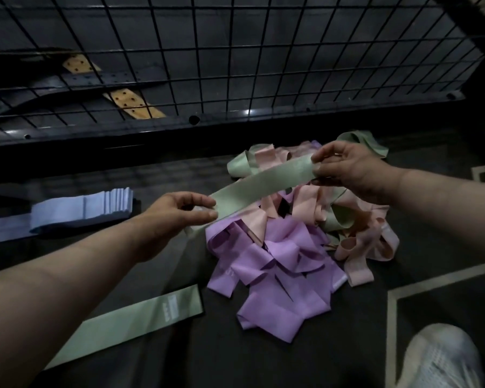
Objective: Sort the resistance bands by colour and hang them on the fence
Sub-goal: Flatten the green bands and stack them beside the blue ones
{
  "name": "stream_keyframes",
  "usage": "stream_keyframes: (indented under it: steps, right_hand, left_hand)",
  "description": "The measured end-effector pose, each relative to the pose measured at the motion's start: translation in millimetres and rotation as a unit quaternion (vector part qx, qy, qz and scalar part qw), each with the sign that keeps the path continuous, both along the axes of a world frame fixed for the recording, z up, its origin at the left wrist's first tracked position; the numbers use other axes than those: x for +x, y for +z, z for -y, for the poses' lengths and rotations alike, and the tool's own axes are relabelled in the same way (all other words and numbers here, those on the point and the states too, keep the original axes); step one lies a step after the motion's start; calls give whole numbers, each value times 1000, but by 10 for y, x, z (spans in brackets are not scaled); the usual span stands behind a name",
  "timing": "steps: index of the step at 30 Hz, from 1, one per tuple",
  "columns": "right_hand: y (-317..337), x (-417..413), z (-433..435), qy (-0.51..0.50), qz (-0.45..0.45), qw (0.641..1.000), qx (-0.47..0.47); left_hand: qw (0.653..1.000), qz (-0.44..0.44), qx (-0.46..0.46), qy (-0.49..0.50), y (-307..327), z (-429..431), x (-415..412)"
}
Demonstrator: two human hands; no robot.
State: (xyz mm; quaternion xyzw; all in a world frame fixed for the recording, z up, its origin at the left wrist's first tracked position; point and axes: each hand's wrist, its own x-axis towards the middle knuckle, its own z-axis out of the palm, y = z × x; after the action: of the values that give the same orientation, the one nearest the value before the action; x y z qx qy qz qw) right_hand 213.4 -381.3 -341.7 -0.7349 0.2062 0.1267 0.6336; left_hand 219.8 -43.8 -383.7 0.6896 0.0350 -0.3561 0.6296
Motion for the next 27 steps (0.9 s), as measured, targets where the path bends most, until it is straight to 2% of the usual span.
stream_keyframes:
  steps: [3,8,13,15,19,21,23,24,27]
  right_hand:
    - [-17,4,-7,-13,12,1000,0]
    - [-98,75,-144,-66,-28,996,51]
    - [-88,126,-434,-38,-84,993,79]
    - [-74,142,-599,-21,-89,994,53]
    - [-41,85,-902,35,-109,993,7]
    - [-42,23,-1093,102,-121,987,-41]
    - [-5,-29,-1285,209,-114,964,-121]
    - [14,-34,-1378,275,-110,941,-165]
    - [62,-73,-1681,435,-59,839,-320]
  left_hand:
    - [999,-11,-30,30,-4,-74,7]
    - [991,-58,-58,107,10,-260,78]
    - [975,-90,-86,186,66,-542,73]
    - [967,-93,-85,222,114,-689,58]
    - [964,-97,-94,227,210,-955,-28]
    - [963,-98,-98,230,226,-1144,-91]
    - [968,-91,-93,216,236,-1291,-132]
    - [972,-82,-89,203,245,-1332,-130]
    - [979,-70,-88,171,289,-1288,-152]
